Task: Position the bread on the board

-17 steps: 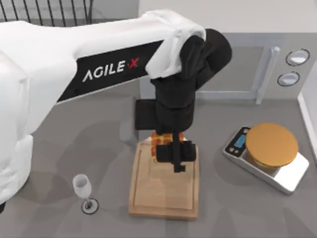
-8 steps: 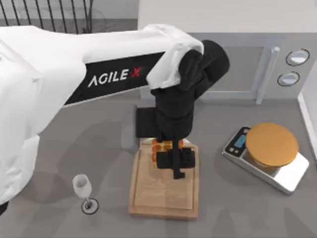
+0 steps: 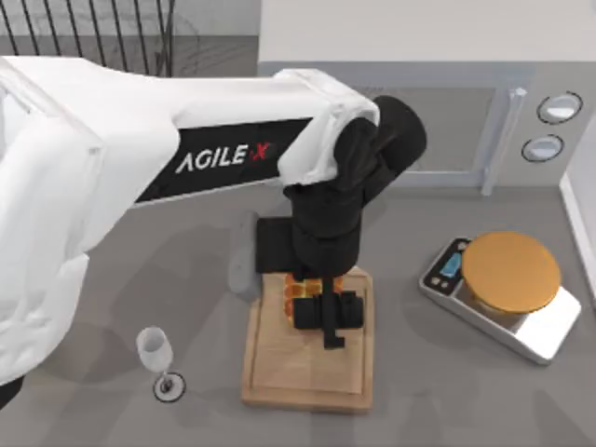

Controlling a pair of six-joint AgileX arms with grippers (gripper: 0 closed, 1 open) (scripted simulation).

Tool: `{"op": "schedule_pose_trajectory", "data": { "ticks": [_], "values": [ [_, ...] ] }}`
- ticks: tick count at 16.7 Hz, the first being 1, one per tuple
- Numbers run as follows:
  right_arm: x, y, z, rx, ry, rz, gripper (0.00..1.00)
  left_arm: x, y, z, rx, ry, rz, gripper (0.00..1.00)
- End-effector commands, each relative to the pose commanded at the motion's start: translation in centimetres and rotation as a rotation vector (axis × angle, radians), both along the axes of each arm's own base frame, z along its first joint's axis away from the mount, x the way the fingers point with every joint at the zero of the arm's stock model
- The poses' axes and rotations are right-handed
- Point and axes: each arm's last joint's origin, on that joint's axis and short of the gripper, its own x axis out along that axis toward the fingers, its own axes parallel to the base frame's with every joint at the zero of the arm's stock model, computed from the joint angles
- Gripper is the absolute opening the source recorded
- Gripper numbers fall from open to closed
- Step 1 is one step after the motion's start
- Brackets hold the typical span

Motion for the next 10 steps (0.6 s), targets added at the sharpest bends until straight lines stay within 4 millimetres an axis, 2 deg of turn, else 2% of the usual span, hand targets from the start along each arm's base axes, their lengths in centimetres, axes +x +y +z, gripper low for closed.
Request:
{"op": "schedule_pose_trajectory", "data": {
  "ticks": [3,10],
  "values": [
    [0.0,0.0,0.0,0.0,0.0,0.0,1.0,0.0,0.0,0.0,0.0,0.0,0.0,0.0],
    [0.0,0.0,0.0,0.0,0.0,0.0,1.0,0.0,0.0,0.0,0.0,0.0,0.0,0.53]
  ]
}}
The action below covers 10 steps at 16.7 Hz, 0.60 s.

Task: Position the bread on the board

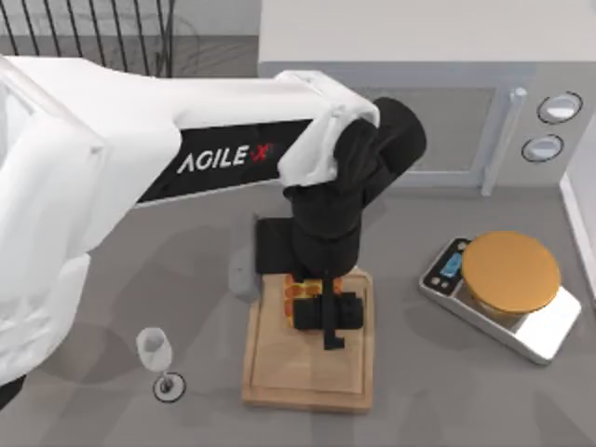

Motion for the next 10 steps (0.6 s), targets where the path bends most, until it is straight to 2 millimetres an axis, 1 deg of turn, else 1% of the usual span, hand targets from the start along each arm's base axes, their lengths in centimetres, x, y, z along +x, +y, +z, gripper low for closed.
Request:
{"op": "schedule_pose_trajectory", "data": {
  "ticks": [6,7,10],
  "values": [
    [0.0,0.0,0.0,0.0,0.0,0.0,1.0,0.0,0.0,0.0,0.0,0.0,0.0,0.98],
    [0.0,0.0,0.0,0.0,0.0,0.0,1.0,0.0,0.0,0.0,0.0,0.0,0.0,1.0],
    [0.0,0.0,0.0,0.0,0.0,0.0,1.0,0.0,0.0,0.0,0.0,0.0,0.0,1.0]
  ]
}}
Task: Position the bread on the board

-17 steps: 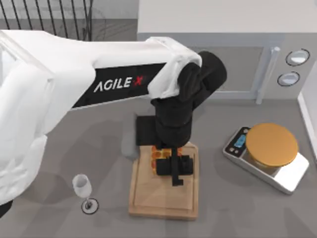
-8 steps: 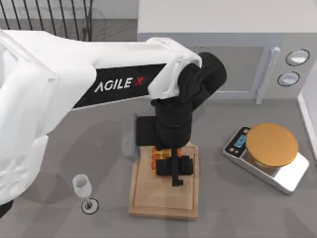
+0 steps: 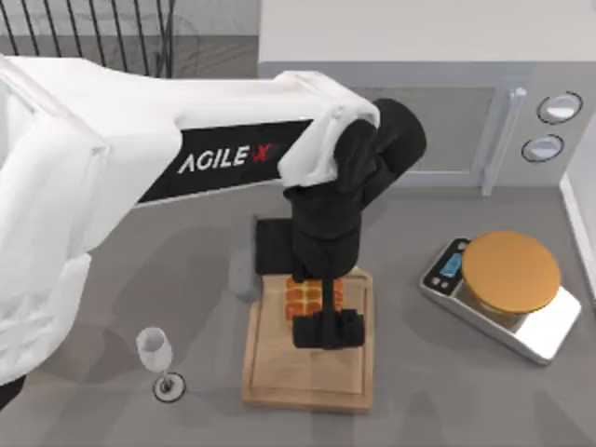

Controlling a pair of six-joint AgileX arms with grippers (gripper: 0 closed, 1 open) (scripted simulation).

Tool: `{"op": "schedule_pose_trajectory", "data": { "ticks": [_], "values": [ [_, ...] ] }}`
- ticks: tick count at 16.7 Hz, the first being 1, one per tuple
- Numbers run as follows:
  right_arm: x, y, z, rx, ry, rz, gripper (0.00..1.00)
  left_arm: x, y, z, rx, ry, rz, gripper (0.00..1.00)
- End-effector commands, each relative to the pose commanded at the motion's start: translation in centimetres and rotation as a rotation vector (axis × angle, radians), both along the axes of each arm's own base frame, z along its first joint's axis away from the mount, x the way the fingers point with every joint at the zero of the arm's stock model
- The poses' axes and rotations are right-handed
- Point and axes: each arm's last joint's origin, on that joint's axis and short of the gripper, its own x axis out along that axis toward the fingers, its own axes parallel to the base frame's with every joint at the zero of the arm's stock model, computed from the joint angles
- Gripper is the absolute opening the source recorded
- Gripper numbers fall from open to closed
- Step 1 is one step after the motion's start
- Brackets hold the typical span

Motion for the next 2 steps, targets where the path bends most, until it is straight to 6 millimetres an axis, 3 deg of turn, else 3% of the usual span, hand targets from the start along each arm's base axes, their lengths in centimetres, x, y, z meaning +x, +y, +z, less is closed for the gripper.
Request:
{"op": "schedule_pose_trajectory", "data": {
  "ticks": [2],
  "values": [
    [0.0,0.0,0.0,0.0,0.0,0.0,1.0,0.0,0.0,0.0,0.0,0.0,0.0,1.0]
  ]
}}
